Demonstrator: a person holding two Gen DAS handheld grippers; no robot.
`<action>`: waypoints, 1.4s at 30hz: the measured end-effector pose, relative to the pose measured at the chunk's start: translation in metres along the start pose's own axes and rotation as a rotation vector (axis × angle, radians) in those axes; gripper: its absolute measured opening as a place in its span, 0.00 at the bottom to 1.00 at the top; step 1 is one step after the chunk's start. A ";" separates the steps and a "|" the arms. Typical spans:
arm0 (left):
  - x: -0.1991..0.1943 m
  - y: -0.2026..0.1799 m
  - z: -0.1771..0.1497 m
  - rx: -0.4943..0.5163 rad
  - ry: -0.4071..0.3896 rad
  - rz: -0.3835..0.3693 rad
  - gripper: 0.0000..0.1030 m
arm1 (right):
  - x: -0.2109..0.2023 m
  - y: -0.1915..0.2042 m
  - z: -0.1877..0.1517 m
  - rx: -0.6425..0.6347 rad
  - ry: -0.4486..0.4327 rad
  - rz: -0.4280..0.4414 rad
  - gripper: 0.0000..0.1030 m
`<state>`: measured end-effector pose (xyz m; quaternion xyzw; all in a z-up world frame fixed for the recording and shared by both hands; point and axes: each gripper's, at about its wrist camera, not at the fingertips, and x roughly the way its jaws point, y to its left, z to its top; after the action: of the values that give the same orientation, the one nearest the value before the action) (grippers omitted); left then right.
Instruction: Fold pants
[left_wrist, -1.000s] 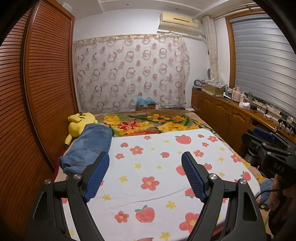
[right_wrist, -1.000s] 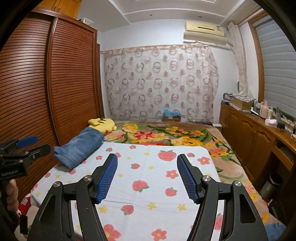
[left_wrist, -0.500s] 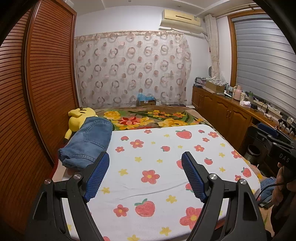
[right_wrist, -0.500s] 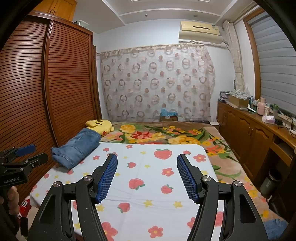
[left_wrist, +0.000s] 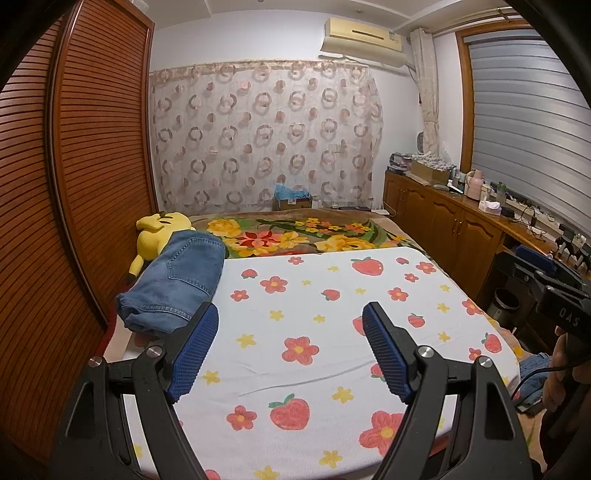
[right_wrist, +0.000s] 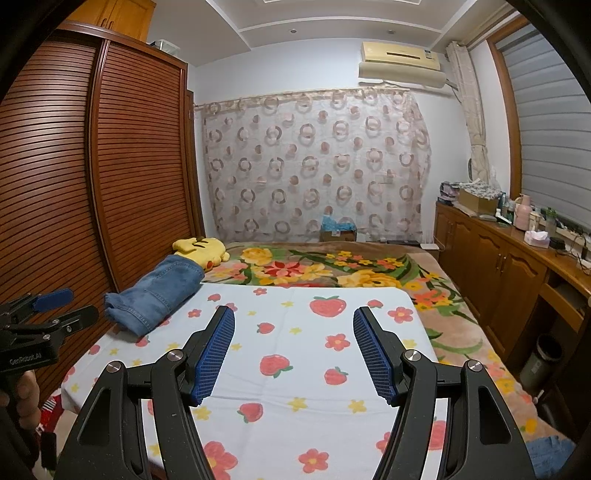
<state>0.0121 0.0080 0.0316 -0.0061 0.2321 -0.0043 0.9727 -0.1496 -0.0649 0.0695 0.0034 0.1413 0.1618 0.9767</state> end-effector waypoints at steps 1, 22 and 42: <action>0.000 -0.001 0.000 0.003 0.001 0.002 0.79 | 0.000 -0.001 -0.001 -0.001 0.000 0.000 0.67; 0.001 0.000 0.000 0.001 -0.001 0.000 0.79 | -0.001 -0.002 -0.002 -0.003 0.000 0.002 0.67; 0.000 0.000 0.000 0.001 0.000 -0.002 0.79 | -0.002 -0.004 -0.003 -0.004 0.001 0.002 0.67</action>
<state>0.0122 0.0084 0.0313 -0.0059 0.2319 -0.0053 0.9727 -0.1510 -0.0698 0.0670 0.0015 0.1413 0.1631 0.9764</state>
